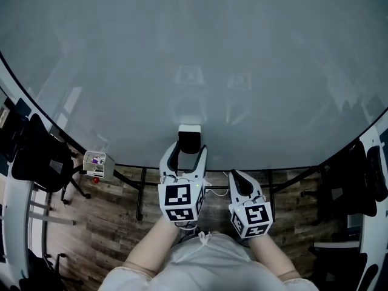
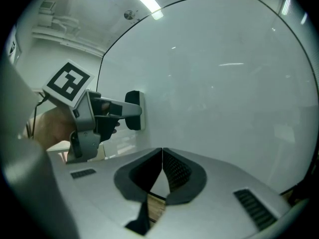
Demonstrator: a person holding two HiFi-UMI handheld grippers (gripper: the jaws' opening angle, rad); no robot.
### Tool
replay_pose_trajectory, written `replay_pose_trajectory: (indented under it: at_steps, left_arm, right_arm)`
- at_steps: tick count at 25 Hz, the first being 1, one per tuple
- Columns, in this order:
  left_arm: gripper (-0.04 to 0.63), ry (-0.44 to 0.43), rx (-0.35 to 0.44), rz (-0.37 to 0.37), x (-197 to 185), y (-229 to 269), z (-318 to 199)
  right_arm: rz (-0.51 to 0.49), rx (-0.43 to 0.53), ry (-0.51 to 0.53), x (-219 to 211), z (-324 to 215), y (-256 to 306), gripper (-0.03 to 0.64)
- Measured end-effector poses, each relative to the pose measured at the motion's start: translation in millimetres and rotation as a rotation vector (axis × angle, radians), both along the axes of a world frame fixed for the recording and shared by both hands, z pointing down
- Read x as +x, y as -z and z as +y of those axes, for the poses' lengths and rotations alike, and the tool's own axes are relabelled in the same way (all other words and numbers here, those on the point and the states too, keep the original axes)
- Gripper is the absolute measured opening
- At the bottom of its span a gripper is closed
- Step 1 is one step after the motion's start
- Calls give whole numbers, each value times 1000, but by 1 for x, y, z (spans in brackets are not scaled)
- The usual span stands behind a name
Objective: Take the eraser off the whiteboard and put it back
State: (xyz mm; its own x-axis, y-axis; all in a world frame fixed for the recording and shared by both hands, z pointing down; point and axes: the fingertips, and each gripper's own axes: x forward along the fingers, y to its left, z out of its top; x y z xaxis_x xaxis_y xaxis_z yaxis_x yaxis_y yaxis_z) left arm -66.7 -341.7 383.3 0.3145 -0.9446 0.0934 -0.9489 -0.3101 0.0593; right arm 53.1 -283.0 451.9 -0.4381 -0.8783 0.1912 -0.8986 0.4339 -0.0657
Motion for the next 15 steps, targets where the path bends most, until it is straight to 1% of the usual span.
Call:
replay_pose_trajectory:
  at_steps: [4, 9, 11, 15]
  left_arm:
    - [275, 27, 8, -14, -1, 2, -9]
    - [275, 69, 43, -90, 0, 1, -16]
    - [274, 87, 49, -95, -3, 0, -19]
    - [270, 96, 65, -95, -5, 1, -20]
  right_arm:
    - [8, 2, 1, 0, -2, -1, 28]
    - [13, -20, -4, 1, -1, -11, 28]
    - [13, -29, -10, 3, -1, -15, 28]
    - [24, -28, -22, 9, -4, -16, 28]
